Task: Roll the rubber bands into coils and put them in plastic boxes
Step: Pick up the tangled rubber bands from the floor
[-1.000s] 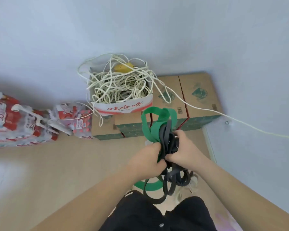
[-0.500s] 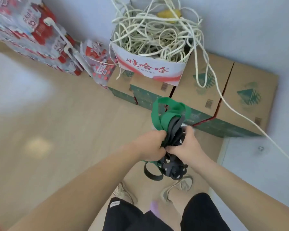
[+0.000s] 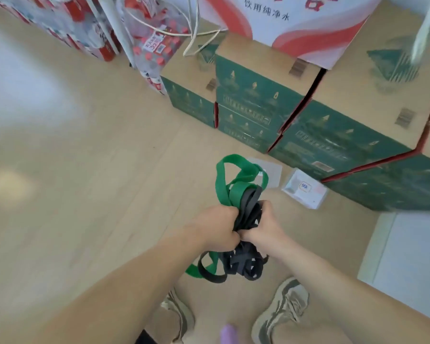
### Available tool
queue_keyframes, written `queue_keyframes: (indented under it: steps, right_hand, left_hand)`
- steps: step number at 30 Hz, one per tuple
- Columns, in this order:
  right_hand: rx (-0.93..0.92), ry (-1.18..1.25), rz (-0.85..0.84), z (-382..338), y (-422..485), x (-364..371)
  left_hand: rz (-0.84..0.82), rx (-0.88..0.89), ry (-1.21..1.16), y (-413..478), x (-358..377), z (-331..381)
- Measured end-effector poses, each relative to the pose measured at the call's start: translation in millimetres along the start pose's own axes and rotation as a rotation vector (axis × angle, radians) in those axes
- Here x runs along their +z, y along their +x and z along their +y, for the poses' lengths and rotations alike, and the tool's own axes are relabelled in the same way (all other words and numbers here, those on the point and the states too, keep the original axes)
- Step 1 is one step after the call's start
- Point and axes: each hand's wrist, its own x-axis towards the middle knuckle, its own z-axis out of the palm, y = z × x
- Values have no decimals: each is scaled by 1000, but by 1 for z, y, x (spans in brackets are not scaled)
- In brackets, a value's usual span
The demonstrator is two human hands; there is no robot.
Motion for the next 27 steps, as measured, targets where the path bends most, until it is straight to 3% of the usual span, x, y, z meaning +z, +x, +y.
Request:
queue_keyframes:
  steps: [7,14,16,20,23,27]
  right_hand:
    - [58,-20,-59,119,113,59]
    - [150,11,-111,179,153,81]
    - [186,-65,-72,186,156,80]
    - [124,-522,81,175,162,65]
    - [63,-706,21,151,173,60]
    - [-69,-735,-63,142,193,70]
  left_hand:
    - [-258,-74,-11,94,102,-65]
    - [-316,-238,-6,130,167,-110]
    - [-315,-287,48,129,178,-120]
    - [-257,-365,42,125,187,-131]
    - [-169,-393,0,128,184,-136]
    - [-57,-466,-76,136,192,-147]
